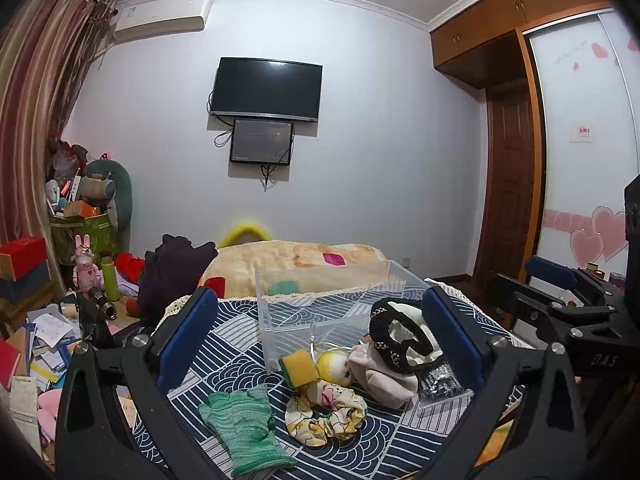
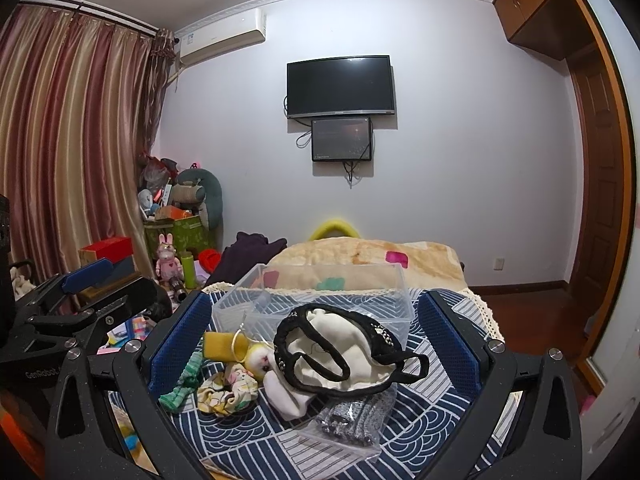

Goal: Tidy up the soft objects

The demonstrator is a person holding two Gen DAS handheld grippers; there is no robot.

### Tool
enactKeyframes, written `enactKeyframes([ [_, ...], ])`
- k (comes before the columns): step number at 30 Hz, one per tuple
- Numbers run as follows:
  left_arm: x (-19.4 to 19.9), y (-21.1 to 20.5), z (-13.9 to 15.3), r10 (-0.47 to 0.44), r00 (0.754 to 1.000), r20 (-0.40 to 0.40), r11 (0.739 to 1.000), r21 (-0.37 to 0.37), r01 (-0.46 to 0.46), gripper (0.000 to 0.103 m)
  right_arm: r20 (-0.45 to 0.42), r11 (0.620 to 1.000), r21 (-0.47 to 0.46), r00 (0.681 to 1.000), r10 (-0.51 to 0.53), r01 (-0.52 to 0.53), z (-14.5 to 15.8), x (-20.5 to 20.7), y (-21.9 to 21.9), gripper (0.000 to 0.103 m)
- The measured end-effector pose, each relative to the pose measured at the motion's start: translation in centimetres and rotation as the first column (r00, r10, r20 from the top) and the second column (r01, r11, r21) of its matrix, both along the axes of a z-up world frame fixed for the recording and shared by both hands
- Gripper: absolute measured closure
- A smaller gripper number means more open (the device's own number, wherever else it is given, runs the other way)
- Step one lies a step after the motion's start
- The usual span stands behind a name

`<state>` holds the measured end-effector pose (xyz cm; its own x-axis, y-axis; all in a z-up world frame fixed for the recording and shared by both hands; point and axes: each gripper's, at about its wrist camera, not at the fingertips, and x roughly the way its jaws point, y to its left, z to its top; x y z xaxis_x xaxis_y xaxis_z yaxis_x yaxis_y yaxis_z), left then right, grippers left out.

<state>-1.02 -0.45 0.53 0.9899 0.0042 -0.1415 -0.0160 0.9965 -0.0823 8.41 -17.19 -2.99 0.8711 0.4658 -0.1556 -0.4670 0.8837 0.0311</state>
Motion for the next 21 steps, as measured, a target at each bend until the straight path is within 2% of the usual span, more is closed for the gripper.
enactKeyframes([
  [15,0.3,0.1,-0.4,-0.011,1.000,-0.003,1.000,-0.003,0.011,0.000,-0.011,1.000,-0.002,1.000,-0.014,0.014,-0.8,0.7,-0.1,0.000],
  [18,0.7,0.3,-0.9,0.002,1.000,-0.010,1.000,-0.005,-0.002,0.001,-0.037,1.000,-0.011,0.999,-0.010,0.009,-1.3,1.3,-0.1,0.001],
  [19,0.9,0.3,-1.0,0.007,1.000,-0.015,1.000,-0.002,-0.007,0.003,-0.054,1.000,-0.012,0.999,-0.006,0.006,-1.5,1.7,-0.1,0.001],
  [21,1.6,0.4,-1.4,0.013,0.999,-0.046,1.000,0.007,-0.012,0.020,-0.079,1.000,-0.017,0.997,-0.008,0.007,-2.0,2.4,-0.1,0.011],
])
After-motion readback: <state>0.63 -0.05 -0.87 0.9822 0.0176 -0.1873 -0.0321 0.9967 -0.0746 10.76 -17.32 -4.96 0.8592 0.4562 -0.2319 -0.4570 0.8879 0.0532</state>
